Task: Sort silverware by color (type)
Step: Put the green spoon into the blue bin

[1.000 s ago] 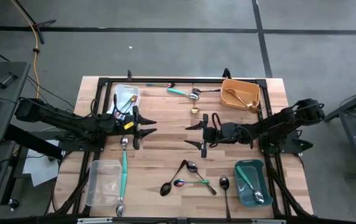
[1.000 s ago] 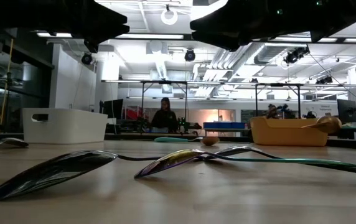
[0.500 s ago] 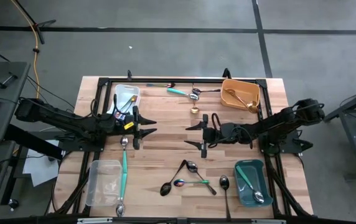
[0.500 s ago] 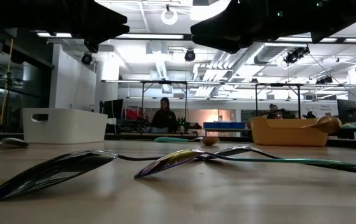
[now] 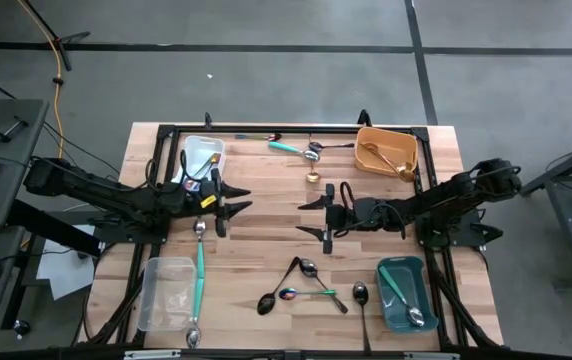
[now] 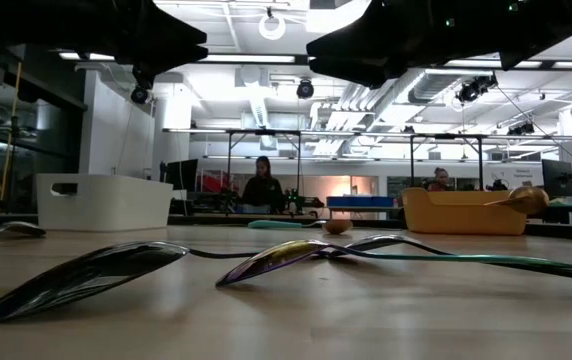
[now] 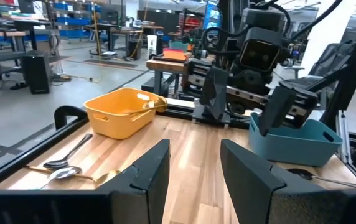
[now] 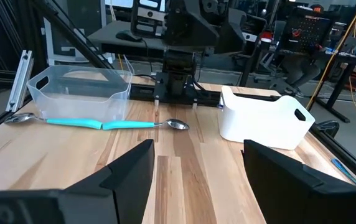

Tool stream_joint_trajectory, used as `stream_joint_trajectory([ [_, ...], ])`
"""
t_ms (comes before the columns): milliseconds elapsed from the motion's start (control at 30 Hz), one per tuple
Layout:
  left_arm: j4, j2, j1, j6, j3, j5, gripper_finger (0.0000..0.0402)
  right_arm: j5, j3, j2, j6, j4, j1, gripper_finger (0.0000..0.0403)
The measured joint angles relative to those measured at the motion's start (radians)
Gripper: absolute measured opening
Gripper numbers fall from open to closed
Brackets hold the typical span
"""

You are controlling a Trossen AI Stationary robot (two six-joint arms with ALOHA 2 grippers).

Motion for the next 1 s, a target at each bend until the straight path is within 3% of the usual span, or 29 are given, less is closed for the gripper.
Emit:
stream_joint_trajectory([
  [133, 0.000, 0.000, 0.000, -0.038, 0.000, -0.001, 0.0133, 0.000, 0.000, 0.000, 0.000, 0.000, 0.000, 0.0240],
  [300, -0.085, 0.000, 0.000, -0.259, 0.018, -0.088, 0.0133, 0.000, 0.000, 0.000, 0.006, 0.000, 0.000, 0.0240],
  [400, -0.335, 0.001, 0.000, -0.394, 0.092, -0.119, 0.0133, 0.000, 0.000, 0.000, 0.044, 0.000, -0.001, 0.0240],
  [567, -0.893, 0.038, 0.000, -0.632, 0.290, -0.120, 0.0133, 0.000, 0.000, 0.000, 0.054, 0.000, -0.001, 0.0240],
  [733, -1.379, 0.126, -0.013, -0.851, 0.442, 0.012, 0.0133, 0.000, 0.000, 0.000, 0.065, -0.005, -0.001, 0.0240],
  [900, -1.693, 0.207, -0.055, -1.062, 0.469, 0.075, 0.0133, 0.000, 0.000, 0.000, 0.106, -0.012, -0.001, 0.0240],
  [1000, -1.765, 0.247, -0.079, -1.154, 0.469, 0.131, 0.0133, 0.000, 0.000, 0.000, 0.107, -0.023, -0.001, 0.0240],
])
